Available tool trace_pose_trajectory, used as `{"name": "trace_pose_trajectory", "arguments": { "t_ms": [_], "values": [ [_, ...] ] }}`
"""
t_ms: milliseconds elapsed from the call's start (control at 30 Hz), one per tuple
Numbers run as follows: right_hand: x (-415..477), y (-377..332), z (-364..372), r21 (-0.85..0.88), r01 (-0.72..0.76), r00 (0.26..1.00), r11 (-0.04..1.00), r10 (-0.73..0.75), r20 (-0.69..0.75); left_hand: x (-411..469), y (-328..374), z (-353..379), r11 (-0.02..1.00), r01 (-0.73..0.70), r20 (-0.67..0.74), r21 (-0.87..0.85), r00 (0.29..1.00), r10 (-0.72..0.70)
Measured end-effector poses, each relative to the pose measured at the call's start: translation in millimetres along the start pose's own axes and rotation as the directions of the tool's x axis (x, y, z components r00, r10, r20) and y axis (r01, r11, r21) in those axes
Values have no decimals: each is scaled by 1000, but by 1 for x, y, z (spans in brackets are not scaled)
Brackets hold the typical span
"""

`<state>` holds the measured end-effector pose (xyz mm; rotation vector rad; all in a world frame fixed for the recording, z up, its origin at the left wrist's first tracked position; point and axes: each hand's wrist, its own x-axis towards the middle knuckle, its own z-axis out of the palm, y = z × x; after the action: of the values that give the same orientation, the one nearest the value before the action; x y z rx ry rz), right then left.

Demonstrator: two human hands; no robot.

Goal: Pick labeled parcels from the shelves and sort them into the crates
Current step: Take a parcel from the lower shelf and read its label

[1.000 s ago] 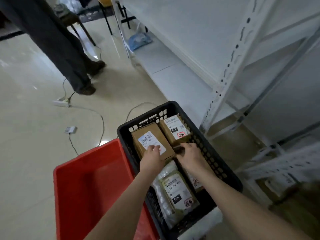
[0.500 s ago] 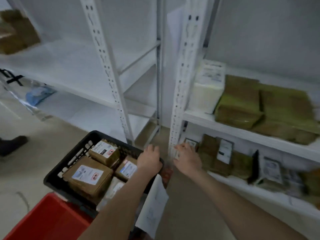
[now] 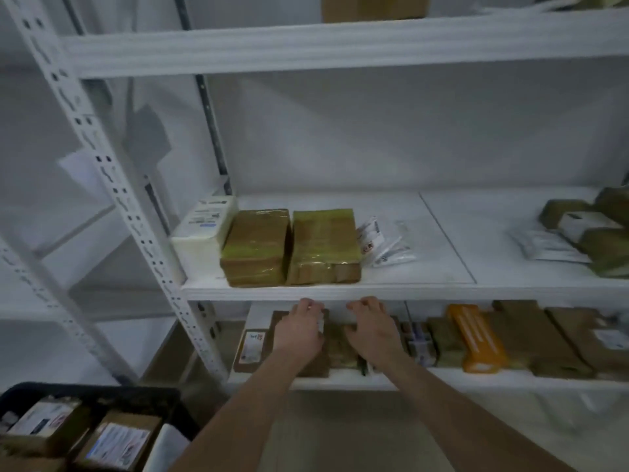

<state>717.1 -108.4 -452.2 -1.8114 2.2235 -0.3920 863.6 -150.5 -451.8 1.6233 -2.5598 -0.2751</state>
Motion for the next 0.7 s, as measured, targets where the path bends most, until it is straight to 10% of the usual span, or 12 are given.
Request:
{"name": "trace_pose_trajectory", "arguments": {
  "t_ms": [300, 700],
  "values": [
    [13, 127, -68, 118, -163, 982, 980, 173, -77, 61, 142, -11, 986, -126, -106, -105, 988, 115],
    [147, 166, -91, 514, -305, 943, 802, 331, 44, 198, 160, -2, 916, 31, -44, -400, 998, -53]
  ]
}}
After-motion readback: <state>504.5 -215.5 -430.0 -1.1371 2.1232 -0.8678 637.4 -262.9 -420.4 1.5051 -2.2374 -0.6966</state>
